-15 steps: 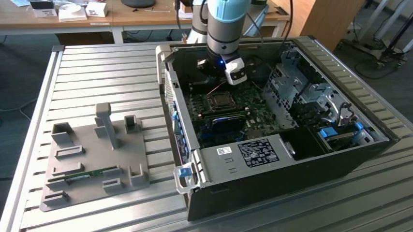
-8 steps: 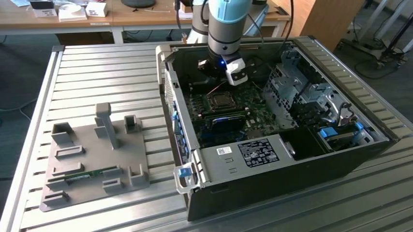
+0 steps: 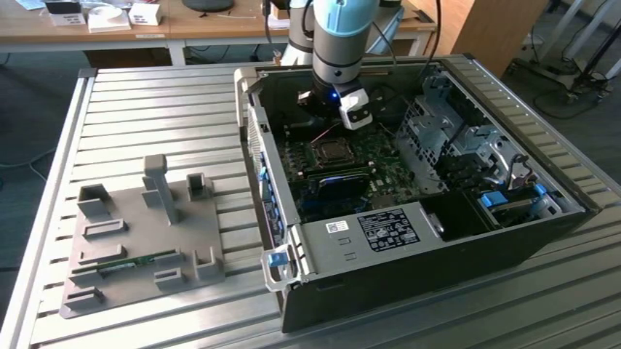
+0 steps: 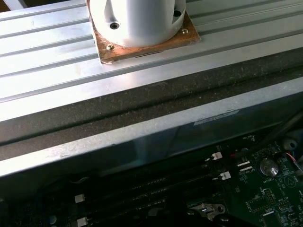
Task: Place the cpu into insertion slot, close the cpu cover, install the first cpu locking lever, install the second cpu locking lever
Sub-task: 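Install the first cpu locking lever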
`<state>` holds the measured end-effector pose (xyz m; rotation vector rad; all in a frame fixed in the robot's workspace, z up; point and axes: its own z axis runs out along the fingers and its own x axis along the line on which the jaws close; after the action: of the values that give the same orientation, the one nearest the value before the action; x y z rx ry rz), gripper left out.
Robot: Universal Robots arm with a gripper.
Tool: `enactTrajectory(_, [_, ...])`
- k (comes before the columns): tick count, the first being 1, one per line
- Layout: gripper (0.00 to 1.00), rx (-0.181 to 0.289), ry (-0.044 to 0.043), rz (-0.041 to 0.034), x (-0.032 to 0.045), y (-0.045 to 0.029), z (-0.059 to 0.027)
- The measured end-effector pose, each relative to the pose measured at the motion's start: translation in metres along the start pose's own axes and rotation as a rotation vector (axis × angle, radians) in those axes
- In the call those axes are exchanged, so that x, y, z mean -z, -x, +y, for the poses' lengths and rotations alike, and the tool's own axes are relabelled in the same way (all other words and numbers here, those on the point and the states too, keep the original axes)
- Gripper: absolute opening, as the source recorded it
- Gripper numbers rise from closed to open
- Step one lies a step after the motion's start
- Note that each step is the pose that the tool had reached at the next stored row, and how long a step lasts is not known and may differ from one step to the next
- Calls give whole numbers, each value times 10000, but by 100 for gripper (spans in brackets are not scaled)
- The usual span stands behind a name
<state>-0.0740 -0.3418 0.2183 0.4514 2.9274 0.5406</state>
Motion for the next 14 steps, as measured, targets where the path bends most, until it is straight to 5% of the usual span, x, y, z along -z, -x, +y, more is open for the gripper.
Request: enactTrajectory(14, [11,0,0,0,-30,36,-13])
